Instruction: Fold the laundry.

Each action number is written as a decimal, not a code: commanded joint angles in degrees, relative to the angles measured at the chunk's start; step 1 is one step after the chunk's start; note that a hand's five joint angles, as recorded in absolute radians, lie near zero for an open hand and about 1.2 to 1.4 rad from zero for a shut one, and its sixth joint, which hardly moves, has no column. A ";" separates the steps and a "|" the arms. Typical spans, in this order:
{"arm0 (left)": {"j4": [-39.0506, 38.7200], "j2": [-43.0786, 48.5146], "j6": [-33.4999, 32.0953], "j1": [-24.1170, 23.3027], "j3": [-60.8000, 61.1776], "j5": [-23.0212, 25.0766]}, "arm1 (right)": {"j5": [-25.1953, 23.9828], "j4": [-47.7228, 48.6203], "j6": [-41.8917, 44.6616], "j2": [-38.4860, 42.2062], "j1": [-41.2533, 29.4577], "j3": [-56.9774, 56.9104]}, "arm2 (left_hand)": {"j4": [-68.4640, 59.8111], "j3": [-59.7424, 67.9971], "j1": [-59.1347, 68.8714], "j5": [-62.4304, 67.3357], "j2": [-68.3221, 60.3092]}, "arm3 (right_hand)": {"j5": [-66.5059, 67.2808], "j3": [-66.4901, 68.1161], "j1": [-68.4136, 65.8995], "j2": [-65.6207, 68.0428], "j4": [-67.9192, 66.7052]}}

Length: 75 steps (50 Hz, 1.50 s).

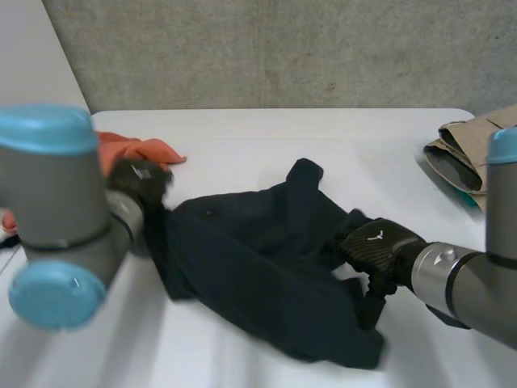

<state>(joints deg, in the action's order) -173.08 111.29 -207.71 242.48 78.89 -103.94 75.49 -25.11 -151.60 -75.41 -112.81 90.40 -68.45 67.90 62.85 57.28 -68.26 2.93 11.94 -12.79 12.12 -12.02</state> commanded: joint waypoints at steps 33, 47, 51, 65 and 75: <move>-17.30 5.80 21.48 -9.66 -12.19 27.52 | -2.01 9.91 -3.53 -0.08 16.75 -0.22 | 58.45 -57.90 -52.85 -57.28 58.26 | -2.93 -1.94 2.79 -2.12 2.02; 6.25 -4.50 11.90 -13.16 6.80 11.22 | -4.03 11.84 10.61 -1.59 9.81 1.62 | 50.18 -49.62 -44.58 -49.01 49.98 | -2.26 -1.27 2.12 -1.45 1.35; 12.49 -3.89 11.98 -15.19 10.32 9.90 | -6.67 11.32 17.20 1.49 8.58 2.85 | 46.30 -45.75 -40.70 -45.13 46.11 | 2.27 3.26 -2.42 3.08 -3.18; 9.70 -3.36 11.54 -15.98 18.23 8.23 | -13.01 26.60 24.78 11.86 5.41 5.49 | 47.31 -46.75 -41.71 -46.14 47.11 | 15.40 16.39 -15.54 16.21 -16.31; 4.07 -1.61 8.12 -17.12 19.46 6.21 | -9.14 27.75 22.59 15.03 4.09 3.38 | 49.33 -48.77 -43.73 -48.16 49.13 | 67.07 68.06 -67.21 67.88 -67.98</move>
<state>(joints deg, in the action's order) -165.83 108.26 -197.62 225.96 98.11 -96.39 64.05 3.55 -126.67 -61.00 -108.30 95.04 -18.83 19.02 19.61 8.45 -18.92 45.52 57.46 -57.83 58.04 -56.61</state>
